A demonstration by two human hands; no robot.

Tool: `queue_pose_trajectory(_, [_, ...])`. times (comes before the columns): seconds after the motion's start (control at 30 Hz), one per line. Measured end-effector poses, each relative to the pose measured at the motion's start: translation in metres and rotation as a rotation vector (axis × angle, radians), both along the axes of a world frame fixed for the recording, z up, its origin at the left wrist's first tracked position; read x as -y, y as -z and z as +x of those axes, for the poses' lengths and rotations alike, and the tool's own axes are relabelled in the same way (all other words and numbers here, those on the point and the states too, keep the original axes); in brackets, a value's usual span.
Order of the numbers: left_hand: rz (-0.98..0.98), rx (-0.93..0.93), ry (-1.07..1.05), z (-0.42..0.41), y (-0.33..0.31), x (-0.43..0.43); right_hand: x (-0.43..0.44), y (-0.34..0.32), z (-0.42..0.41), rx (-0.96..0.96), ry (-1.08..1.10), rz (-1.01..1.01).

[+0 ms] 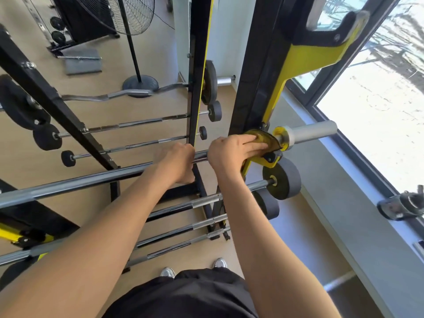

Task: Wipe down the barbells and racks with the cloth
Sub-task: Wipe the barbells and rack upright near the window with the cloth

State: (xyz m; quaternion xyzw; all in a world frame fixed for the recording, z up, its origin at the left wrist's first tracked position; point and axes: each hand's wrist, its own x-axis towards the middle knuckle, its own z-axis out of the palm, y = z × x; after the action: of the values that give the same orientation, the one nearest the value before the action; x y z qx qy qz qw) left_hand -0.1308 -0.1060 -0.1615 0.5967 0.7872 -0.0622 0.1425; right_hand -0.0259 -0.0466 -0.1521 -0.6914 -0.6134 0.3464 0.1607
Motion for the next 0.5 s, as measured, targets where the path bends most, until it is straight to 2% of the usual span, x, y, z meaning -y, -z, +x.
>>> queue_pose_trajectory(0.13, [0.040,-0.004,0.044,-0.005,0.003,-0.003,0.024,-0.004,-0.013,-0.032,-0.163,-0.078])
queue_pose_trajectory(0.27, [0.062,-0.013,0.057,-0.009,0.007,0.004,-0.011,0.008,0.004,0.140,-0.033,0.101])
queue_pose_trajectory(0.5, [0.141,-0.042,0.090,-0.014,0.010,0.006,-0.018,0.024,-0.009,0.183,0.083,0.133])
